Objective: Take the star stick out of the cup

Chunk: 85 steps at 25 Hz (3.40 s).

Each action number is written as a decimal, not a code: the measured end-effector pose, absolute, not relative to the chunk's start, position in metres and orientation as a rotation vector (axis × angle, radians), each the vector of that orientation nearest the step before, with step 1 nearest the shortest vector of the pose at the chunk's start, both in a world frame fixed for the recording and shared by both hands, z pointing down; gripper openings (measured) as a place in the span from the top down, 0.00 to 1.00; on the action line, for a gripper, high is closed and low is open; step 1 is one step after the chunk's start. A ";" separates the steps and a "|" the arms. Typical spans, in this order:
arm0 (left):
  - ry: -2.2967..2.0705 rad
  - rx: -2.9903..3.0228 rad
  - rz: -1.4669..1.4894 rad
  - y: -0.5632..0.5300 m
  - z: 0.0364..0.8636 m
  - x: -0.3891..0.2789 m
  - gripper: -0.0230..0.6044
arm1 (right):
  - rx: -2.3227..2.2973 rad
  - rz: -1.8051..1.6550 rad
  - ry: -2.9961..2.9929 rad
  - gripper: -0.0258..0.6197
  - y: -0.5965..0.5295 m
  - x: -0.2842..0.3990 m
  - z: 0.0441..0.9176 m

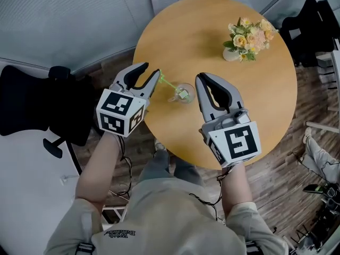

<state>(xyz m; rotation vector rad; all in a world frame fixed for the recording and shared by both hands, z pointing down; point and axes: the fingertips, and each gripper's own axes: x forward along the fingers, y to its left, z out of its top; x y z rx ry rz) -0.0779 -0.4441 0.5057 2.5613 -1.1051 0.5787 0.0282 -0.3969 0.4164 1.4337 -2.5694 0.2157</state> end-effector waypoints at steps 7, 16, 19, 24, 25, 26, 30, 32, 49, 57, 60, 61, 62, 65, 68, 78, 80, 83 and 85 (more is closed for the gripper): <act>-1.048 2.486 0.609 -0.441 0.547 -0.072 0.74 | 1.437 0.305 -2.525 0.90 -0.395 0.032 0.453; -0.977 2.418 0.607 -0.436 0.588 -0.064 0.75 | 1.411 0.385 -2.491 0.90 -0.384 0.030 0.488; -0.959 2.415 0.577 -0.434 0.587 -0.062 0.82 | 1.412 0.395 -2.492 0.90 -0.379 0.030 0.490; -0.909 2.442 0.562 -0.423 0.578 -0.054 0.88 | 1.417 0.407 -2.486 0.90 -0.370 0.030 0.491; -0.899 2.452 0.565 -0.420 0.575 -0.052 0.89 | 1.420 0.413 -2.490 0.90 -0.369 0.029 0.489; -0.892 2.464 0.566 -0.418 0.571 -0.051 0.89 | 1.422 0.420 -2.496 0.90 -0.367 0.028 0.487; -0.884 2.533 0.567 -0.408 0.549 -0.044 0.91 | 1.437 0.404 -2.500 0.90 -0.360 0.028 0.476; -0.882 2.569 0.570 -0.402 0.535 -0.041 0.91 | 1.449 0.381 -2.499 0.90 -0.354 0.032 0.469; -1.105 2.925 0.473 -0.353 0.360 -0.059 0.91 | 1.570 0.020 -2.532 0.90 -0.320 0.056 0.337; -1.292 2.993 0.303 -0.329 0.276 -0.089 0.91 | 1.582 -0.181 -2.609 0.90 -0.294 0.046 0.263; -1.389 3.033 0.243 -0.321 0.243 -0.100 0.91 | 1.581 -0.248 -2.635 0.90 -0.285 0.043 0.238; -1.428 3.051 0.231 -0.317 0.233 -0.104 0.91 | 1.577 -0.270 -2.639 0.90 -0.281 0.042 0.231; -1.458 3.071 0.223 -0.313 0.223 -0.106 0.91 | 1.572 -0.292 -2.641 0.90 -0.277 0.042 0.224; -1.464 3.109 0.182 -0.299 0.204 -0.111 0.91 | 1.556 -0.355 -2.647 0.90 -0.263 0.039 0.205; -1.480 3.119 0.146 -0.285 0.192 -0.117 0.91 | 1.546 -0.406 -2.663 0.90 -0.249 0.037 0.190; -1.552 3.061 0.048 -0.262 0.196 -0.120 0.91 | 1.509 -0.405 -2.638 0.90 -0.239 0.047 0.198; -1.548 3.044 0.050 -0.260 0.202 -0.121 0.91 | 1.512 -0.373 -2.633 0.90 -0.240 0.051 0.207; -1.540 3.030 0.072 -0.259 0.213 -0.120 0.91 | 1.525 -0.323 -2.623 0.90 -0.242 0.057 0.220; -1.535 3.025 0.088 -0.259 0.218 -0.118 0.91 | 1.528 -0.296 -2.633 0.90 -0.241 0.061 0.224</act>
